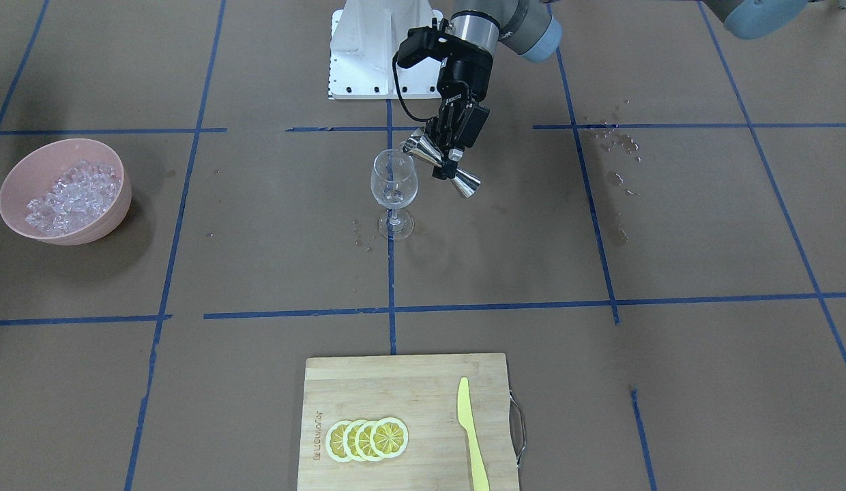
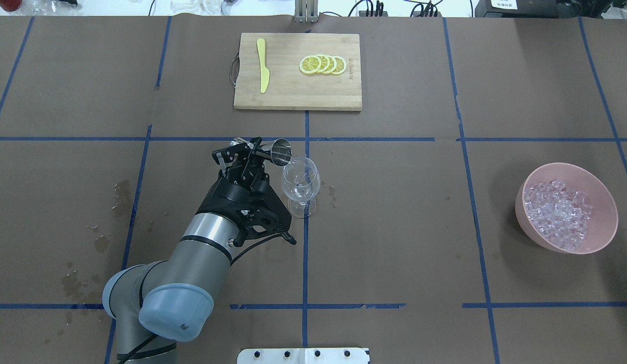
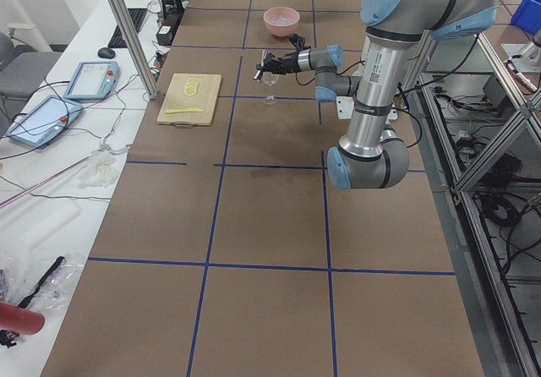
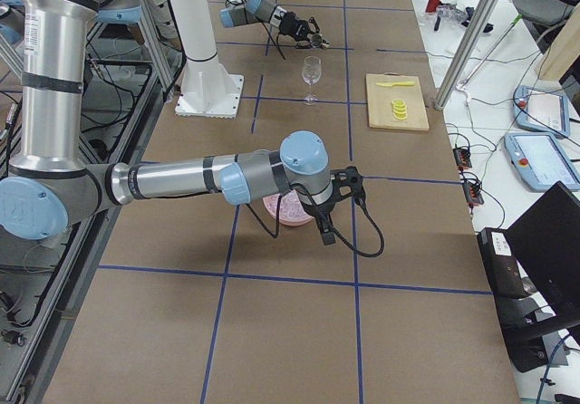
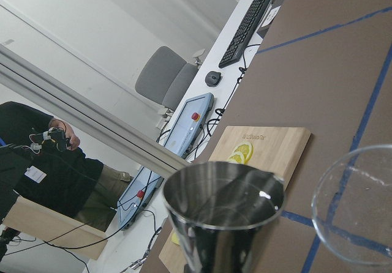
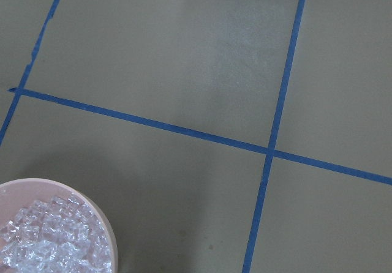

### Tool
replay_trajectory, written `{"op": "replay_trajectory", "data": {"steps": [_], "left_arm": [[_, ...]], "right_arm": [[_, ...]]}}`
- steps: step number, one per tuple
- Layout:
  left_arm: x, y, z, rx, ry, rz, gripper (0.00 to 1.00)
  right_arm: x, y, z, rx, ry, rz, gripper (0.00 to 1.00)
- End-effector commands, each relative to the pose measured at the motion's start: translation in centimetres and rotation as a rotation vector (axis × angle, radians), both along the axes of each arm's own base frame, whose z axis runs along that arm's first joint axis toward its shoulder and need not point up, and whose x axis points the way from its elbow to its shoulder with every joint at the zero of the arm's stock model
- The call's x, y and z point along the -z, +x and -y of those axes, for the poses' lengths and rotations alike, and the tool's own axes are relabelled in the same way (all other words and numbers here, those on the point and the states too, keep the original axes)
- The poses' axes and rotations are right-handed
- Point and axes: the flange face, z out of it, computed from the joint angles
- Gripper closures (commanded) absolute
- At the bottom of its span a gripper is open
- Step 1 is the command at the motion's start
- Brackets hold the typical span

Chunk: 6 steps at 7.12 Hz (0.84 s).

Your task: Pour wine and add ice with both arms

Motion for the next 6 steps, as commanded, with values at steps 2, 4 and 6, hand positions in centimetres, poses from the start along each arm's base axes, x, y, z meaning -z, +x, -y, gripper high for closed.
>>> {"op": "replay_trajectory", "data": {"steps": [2, 4, 6], "left_arm": [[0.65, 0.02, -0.25, 0.018, 0.068, 0.139, 1.0], [0.75, -0.23, -0.09, 0.038, 0.096, 0.206, 1.0], [1.39, -0.65, 0.0, 0.081, 0.132, 0.286, 1.0]], "right_arm": [[-0.12, -0.03, -0.07, 0.0, -0.003, 0.0, 0.0], [-0.44, 0.02, -0.39, -0.001, -0.011, 0.002, 0.0], [-0.51, 0.02, -0.45, -0.001, -0.012, 0.002, 0.0]]}}
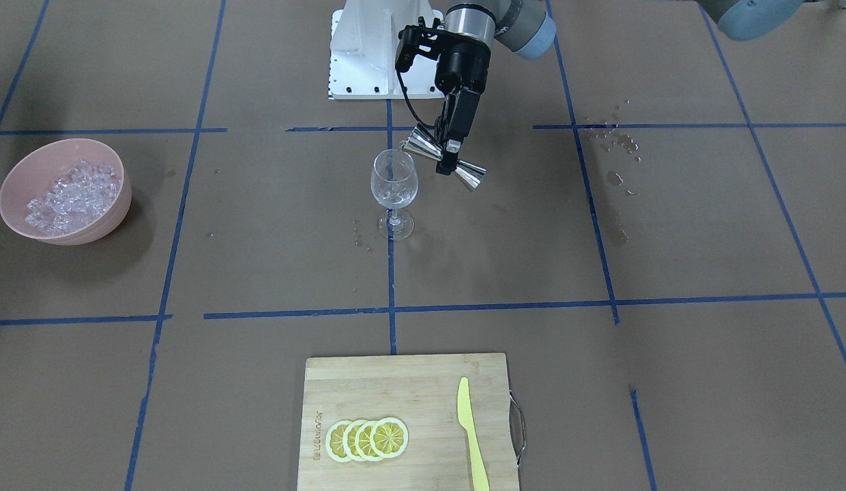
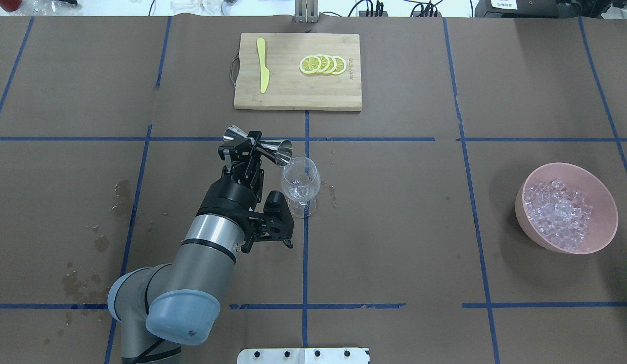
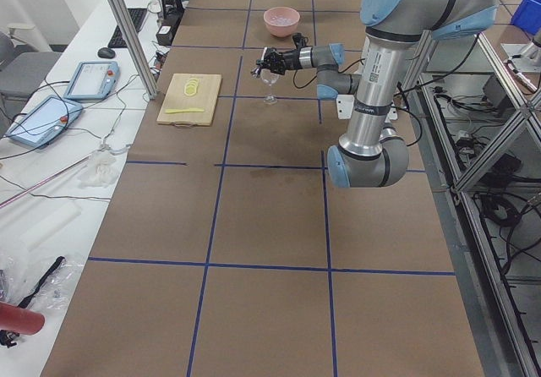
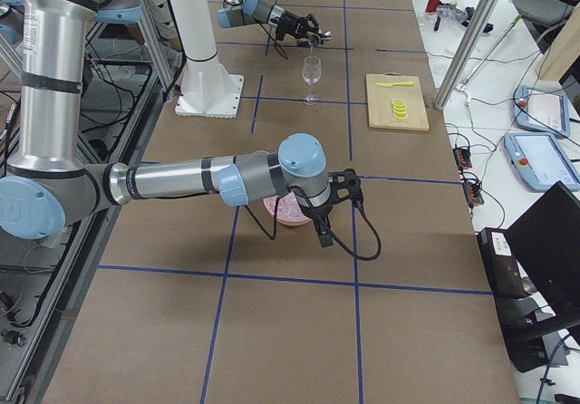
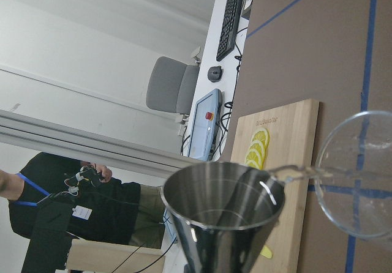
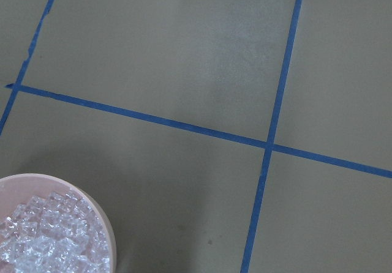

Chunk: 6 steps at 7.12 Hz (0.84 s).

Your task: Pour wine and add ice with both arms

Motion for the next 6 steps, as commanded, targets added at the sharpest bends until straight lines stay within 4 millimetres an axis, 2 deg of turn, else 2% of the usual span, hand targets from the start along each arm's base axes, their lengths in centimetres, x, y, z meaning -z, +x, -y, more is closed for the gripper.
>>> {"op": "replay_trajectory", "data": {"steps": [1, 4, 6], "left_arm": [[0.8, -0.1, -0.1, 0.022, 0.027, 0.051, 1.0], [1.1, -0.4, 0.0, 0.041, 0.088, 0.226, 1.0], [2.0, -0.5, 0.0, 0.069, 0.101, 0.25, 1.0]], "right_arm": [[-0.1, 0.0, 0.0, -0.001, -0.002, 0.001, 0.0], [-0.1, 0.0, 0.0, -0.001, -0.002, 0.001, 0.0], [-0.3, 0.0, 0.0, -0.001, -0.007, 0.0, 0.0]]}}
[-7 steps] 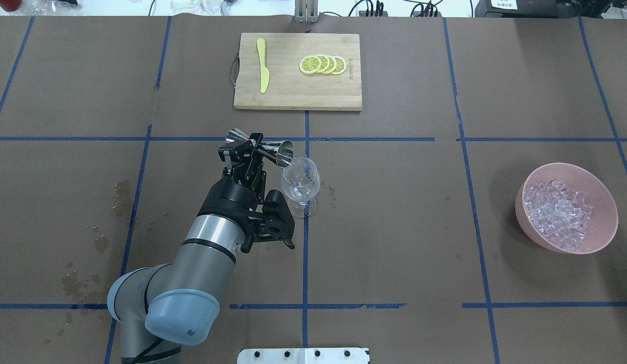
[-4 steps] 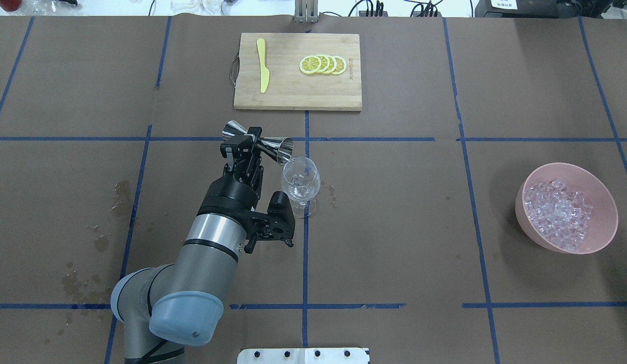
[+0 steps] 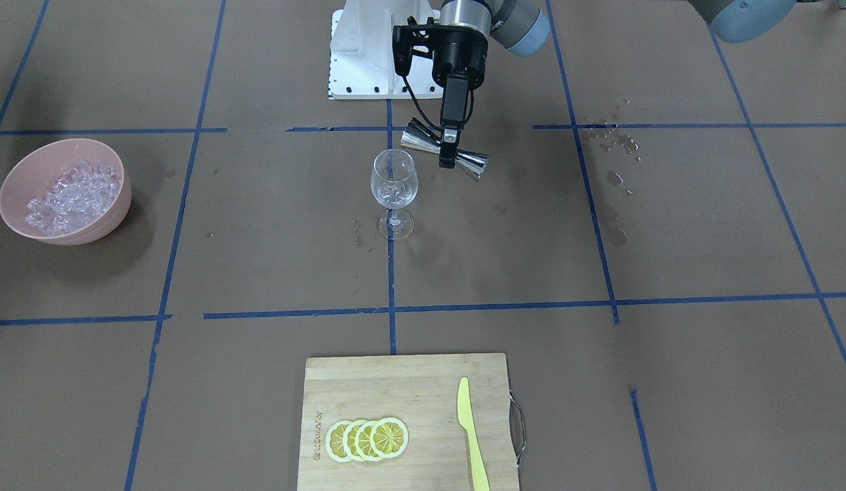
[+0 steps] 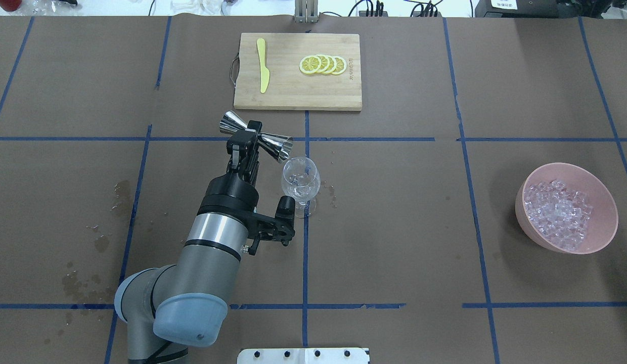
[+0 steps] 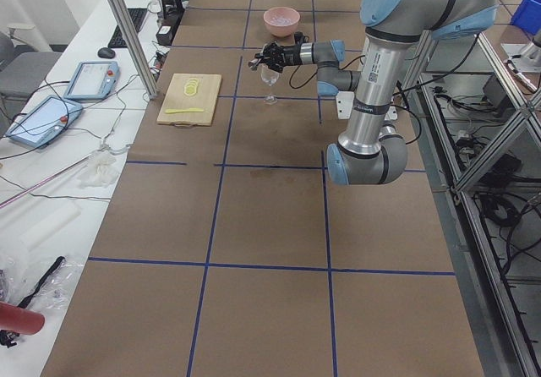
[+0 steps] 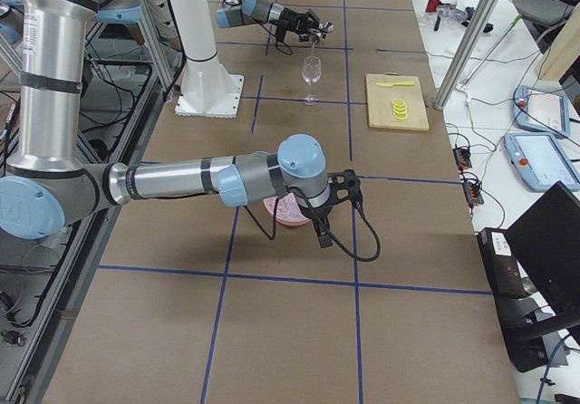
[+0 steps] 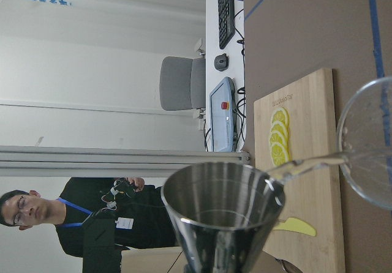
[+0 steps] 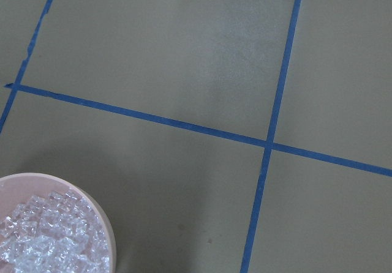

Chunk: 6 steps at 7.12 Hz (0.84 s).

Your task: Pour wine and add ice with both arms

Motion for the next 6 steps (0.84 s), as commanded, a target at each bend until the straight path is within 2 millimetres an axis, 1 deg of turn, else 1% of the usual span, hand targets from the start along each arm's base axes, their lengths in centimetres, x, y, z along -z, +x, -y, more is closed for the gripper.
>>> {"op": "replay_trajectory", "data": {"steps": [1, 3, 4, 5, 6], "left_arm": [[0.5, -0.1, 0.0, 0.01, 0.023, 0.068, 1.0], [0.7, 0.0, -0.6, 0.009, 0.028, 0.05, 1.0], [0.2, -0.2, -1.0, 0.003, 0.045, -0.05, 1.0], [-1.2, 0.1, -1.2, 0.001, 0.057, -0.124, 1.0], [-0.9, -0.5, -1.4, 0.0, 0.07, -0.207, 1.0]], "right_arm": [[-0.1, 0.0, 0.0, 0.0, -0.003, 0.0, 0.0], [-0.1, 0.0, 0.0, 0.0, -0.003, 0.0, 0.0], [-0.1, 0.0, 0.0, -0.001, -0.004, 0.0, 0.0], [-0.1, 0.0, 0.0, -0.001, -0.004, 0.002, 0.0], [-0.1, 0.0, 0.0, -0.002, -0.005, 0.002, 0.0]]}}
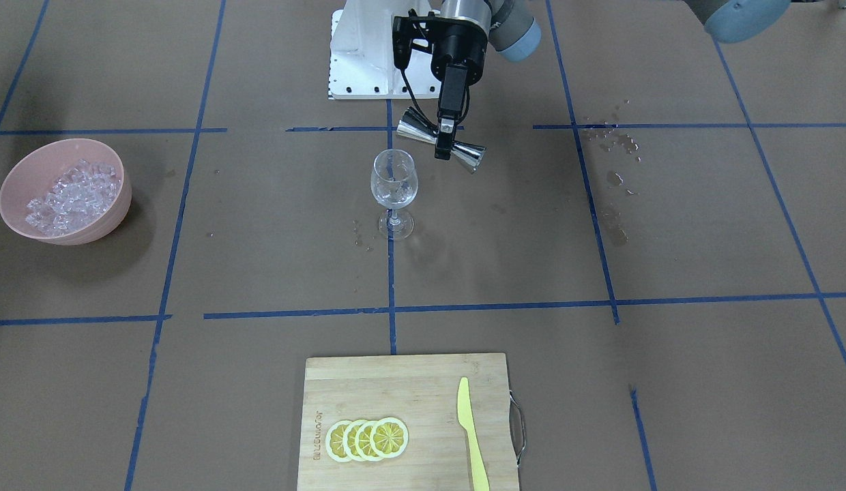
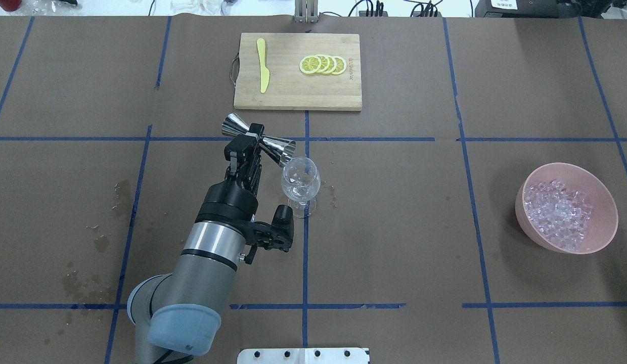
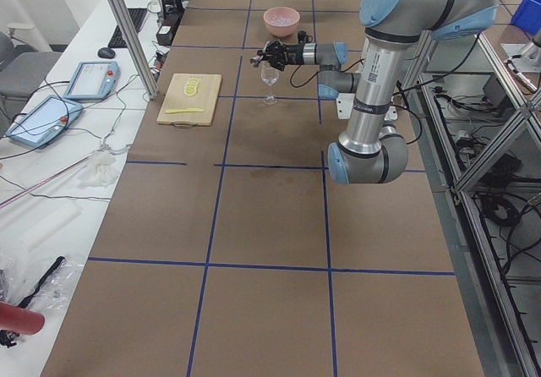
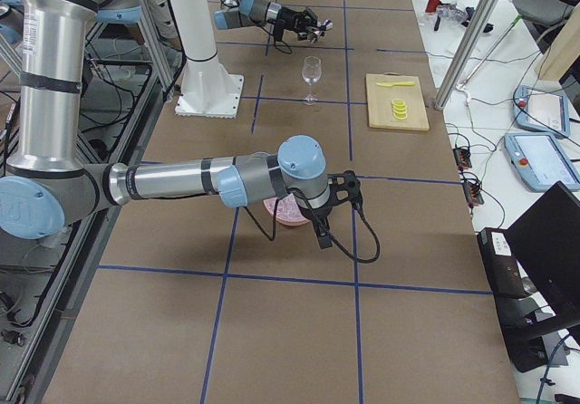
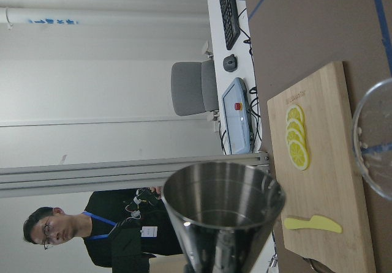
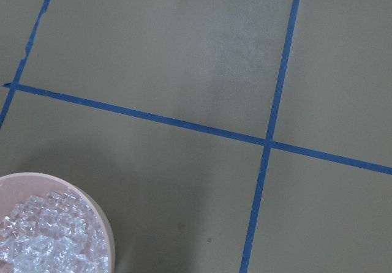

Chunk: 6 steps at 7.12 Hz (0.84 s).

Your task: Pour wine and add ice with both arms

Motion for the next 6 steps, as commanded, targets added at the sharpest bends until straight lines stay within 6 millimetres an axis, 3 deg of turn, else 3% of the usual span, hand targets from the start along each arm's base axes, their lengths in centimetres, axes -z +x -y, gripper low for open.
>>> {"op": "replay_trajectory", "data": {"steps": [1, 2, 4, 6], "left_arm": [[-0.1, -1.7, -0.1, -0.005, 0.014, -0.208, 1.0], [-0.7, -1.8, 0.1, -0.018, -0.013, -0.295, 1.0], [-3.8, -1.3, 0.2, -0.147, -0.096, -0.484, 1.0], [-5.5, -2.7, 0.7, -0.237, -0.176, -0.646, 1.0]], "right_arm": [[0.0, 0.0, 0.0, -0.001, -0.002, 0.003, 0.0], [-0.1, 0.0, 0.0, -0.011, -0.014, 0.004, 0.0], [-0.2, 0.0, 0.1, -0.011, -0.015, 0.004, 0.0], [-0.1, 0.0, 0.1, -0.01, -0.015, 0.007, 0.0]]}}
